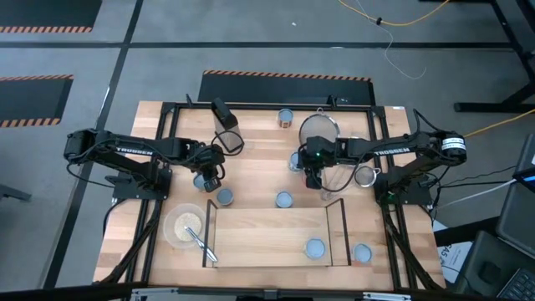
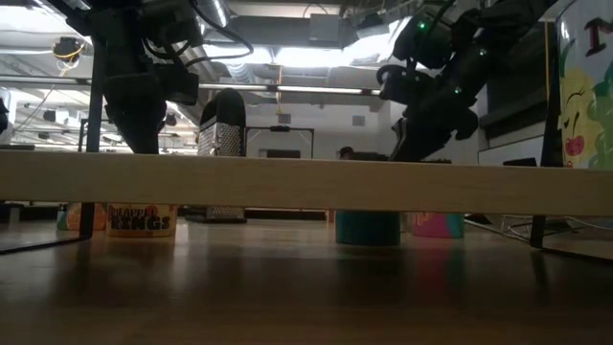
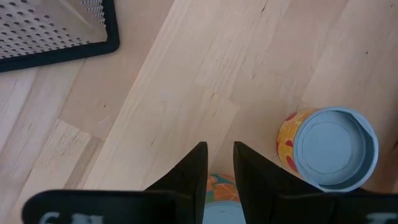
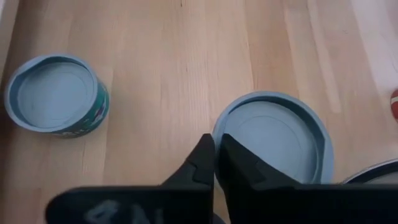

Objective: Pick and place cans onto a shelf
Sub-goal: Put the canned mix veggies on the shelf

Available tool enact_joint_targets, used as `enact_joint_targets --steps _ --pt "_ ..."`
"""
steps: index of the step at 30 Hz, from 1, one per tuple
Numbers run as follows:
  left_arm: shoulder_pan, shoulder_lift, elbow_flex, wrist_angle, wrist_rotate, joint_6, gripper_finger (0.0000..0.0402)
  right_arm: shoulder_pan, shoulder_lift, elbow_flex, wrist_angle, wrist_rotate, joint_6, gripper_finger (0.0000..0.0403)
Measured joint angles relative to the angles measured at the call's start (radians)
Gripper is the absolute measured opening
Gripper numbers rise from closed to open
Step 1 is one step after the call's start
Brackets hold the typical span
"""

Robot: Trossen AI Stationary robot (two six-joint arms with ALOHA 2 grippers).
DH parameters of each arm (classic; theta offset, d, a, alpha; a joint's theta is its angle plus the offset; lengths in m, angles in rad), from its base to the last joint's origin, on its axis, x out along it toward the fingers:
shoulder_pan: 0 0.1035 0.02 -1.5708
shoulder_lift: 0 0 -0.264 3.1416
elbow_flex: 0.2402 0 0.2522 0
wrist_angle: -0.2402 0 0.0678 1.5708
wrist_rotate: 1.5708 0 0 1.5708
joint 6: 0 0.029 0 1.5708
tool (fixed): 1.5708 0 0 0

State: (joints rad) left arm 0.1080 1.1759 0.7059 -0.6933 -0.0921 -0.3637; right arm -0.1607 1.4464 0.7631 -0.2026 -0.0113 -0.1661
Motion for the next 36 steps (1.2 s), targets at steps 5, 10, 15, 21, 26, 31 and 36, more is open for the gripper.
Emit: enact_joint_targets --steps 5,10,15,21,26,31,36 --pt "0.0 0.0 0.0 0.0 0.0 0.0 0.007 0.0 0.0 -0.001 0.012 -0.001 0.0 0.002" --pt "0.0 0.0 0.0 0.0 0.0 0.0 0.007 0.0 0.0 0.023 0.005 0.0 0.0 0.0009" --pt "0.0 0.0 0.0 0.0 0.0 0.0 0.007 0.003 0.0 0.11 -0.076 0.0 0.0 0.001" --pt "0.0 0.0 0.0 0.0 0.0 -0.001 0.007 0.053 0.0 0.286 -0.276 0.0 0.005 0.0008" --pt "0.0 0.0 0.0 0.0 0.0 -0.001 0.007 0.139 0.0 0.454 -0.48 0.001 0.066 0.0008" --pt "0.0 0.0 0.0 0.0 0.0 -0.001 0.007 0.268 0.0 0.567 -0.623 -0.001 0.197 0.001" --pt "0.0 0.0 0.0 0.0 0.0 -0.002 0.007 0.435 0.0 0.567 -0.648 0.045 0.34 0.0007"
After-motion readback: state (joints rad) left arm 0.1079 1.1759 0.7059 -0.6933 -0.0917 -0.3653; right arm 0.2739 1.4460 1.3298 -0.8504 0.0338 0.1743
